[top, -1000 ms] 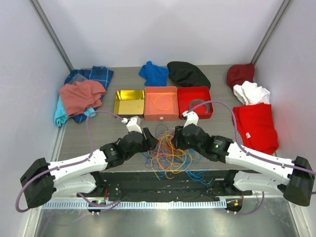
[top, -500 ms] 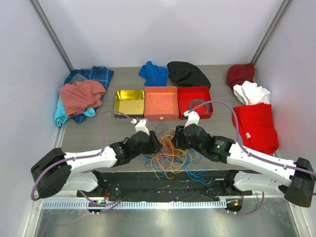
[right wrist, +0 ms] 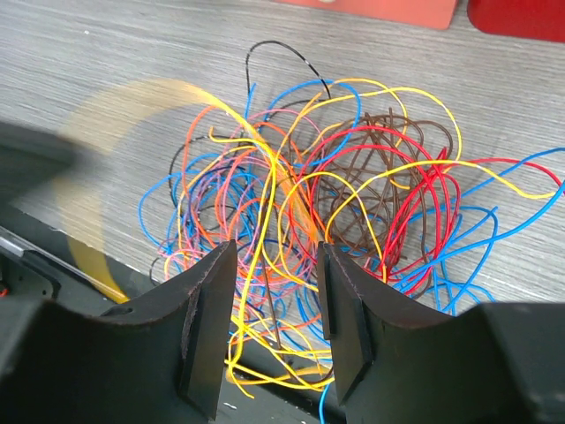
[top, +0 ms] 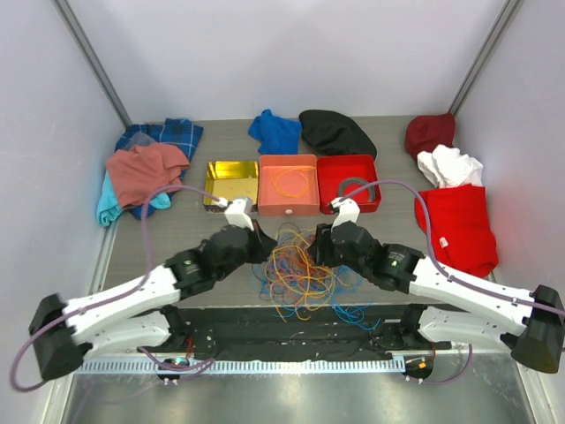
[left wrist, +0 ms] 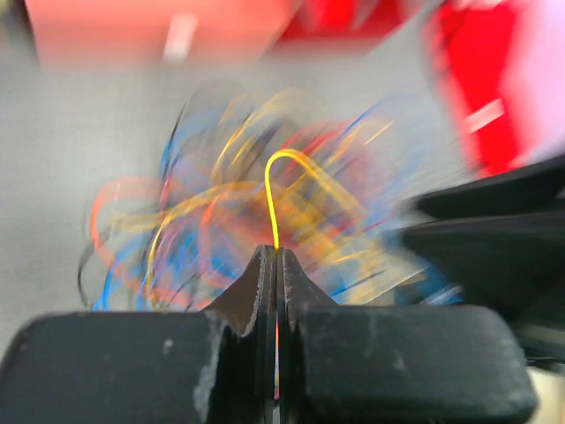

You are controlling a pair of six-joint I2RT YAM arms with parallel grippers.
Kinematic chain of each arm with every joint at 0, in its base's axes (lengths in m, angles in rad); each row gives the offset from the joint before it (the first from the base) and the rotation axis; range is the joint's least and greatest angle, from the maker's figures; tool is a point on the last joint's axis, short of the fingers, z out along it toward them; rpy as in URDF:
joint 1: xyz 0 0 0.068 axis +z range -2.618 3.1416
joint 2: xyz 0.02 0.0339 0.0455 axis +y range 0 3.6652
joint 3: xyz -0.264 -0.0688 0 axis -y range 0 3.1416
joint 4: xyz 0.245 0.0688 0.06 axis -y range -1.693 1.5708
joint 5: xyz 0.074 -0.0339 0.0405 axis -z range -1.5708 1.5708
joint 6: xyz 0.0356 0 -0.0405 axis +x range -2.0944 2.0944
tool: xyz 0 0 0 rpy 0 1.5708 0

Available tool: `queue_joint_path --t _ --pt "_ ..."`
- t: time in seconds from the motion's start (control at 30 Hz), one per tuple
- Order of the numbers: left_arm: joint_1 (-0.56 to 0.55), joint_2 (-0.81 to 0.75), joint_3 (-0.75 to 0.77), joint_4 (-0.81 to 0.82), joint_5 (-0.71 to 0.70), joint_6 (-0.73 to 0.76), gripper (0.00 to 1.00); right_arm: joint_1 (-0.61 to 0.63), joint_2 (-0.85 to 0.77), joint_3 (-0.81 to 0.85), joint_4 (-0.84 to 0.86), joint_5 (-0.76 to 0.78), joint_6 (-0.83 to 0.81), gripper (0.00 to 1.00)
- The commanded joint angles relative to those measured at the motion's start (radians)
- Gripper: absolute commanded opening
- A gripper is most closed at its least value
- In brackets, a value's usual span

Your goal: Untangle the cables

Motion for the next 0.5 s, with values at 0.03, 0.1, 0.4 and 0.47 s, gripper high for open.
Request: queue_joint_path --t 0.03,0.1,0.4,0.47 --pt "-0.003 -0.211 0.308 -0.184 -0.157 0.174 0.00 0.005 -0.030 -0.004 0.052 -0.019 -0.014 0.49" --pt "-0.003 -0.225 0.430 -0.240 -0.179 0.233 0.00 0.006 -0.028 -0.004 0.075 -0.039 -0.019 0.50" --pt "-0.004 -0.168 0.789 -0.309 -0.251 0.422 0.00 0.061 -0.085 0.062 0.114 -0.027 -0.070 0.54" --pt "-0.002 -0.139 0.863 -0.312 -0.251 0.458 0.00 0.075 -0.096 0.073 0.107 -0.013 -0.077 0.54"
